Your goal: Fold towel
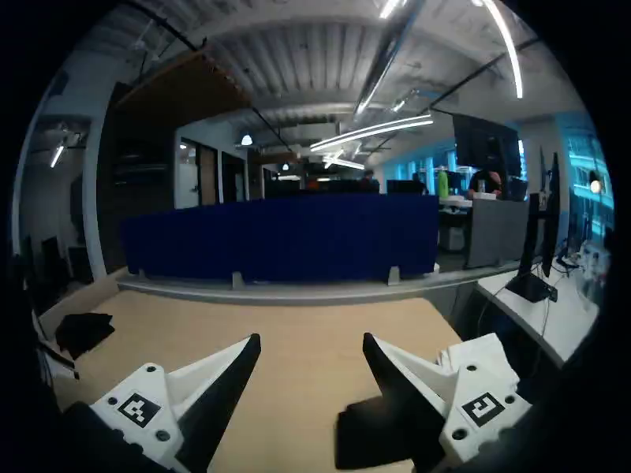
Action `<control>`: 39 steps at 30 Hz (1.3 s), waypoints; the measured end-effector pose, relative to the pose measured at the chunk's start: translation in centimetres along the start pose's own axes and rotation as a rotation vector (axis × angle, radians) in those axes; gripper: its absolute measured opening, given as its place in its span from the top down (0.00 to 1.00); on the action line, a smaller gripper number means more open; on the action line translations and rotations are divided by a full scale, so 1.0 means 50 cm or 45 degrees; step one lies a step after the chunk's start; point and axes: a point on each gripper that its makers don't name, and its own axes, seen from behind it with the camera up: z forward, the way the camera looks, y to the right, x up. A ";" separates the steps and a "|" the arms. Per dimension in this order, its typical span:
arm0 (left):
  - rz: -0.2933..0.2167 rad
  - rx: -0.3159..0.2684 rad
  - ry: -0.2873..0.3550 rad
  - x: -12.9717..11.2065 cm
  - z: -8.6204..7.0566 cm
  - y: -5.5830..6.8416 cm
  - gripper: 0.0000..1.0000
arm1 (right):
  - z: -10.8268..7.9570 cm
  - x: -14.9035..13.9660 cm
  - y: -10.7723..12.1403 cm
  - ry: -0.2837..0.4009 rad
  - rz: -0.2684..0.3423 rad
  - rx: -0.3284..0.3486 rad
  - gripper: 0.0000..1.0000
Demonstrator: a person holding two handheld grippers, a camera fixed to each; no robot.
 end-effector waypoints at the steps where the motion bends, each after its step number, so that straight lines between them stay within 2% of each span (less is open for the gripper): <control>1: 0.003 0.000 0.009 0.004 0.001 0.000 0.09 | -0.003 0.007 -0.005 0.017 0.006 -0.002 0.00; 5: 0.016 0.010 0.053 0.028 0.003 -0.005 0.09 | -0.012 0.022 -0.033 0.049 0.027 0.000 0.00; 11: 0.039 0.036 0.180 0.101 0.001 -0.023 0.09 | -0.022 0.031 -0.085 0.050 0.006 0.023 0.00; 20: 0.076 0.106 0.493 0.270 -0.022 -0.061 0.09 | -0.023 0.061 -0.136 0.075 -0.033 -0.010 0.00; 26: 0.110 0.121 0.688 0.355 -0.058 -0.065 0.09 | -0.027 0.077 -0.176 0.097 -0.040 -0.004 0.00; 32: 0.102 0.124 0.724 0.368 -0.051 -0.073 0.09 | -0.021 0.080 -0.205 0.075 -0.034 0.014 0.00; 39: 0.122 0.163 0.783 0.393 -0.045 -0.097 0.09 | -0.018 0.085 -0.247 0.039 0.015 0.045 0.00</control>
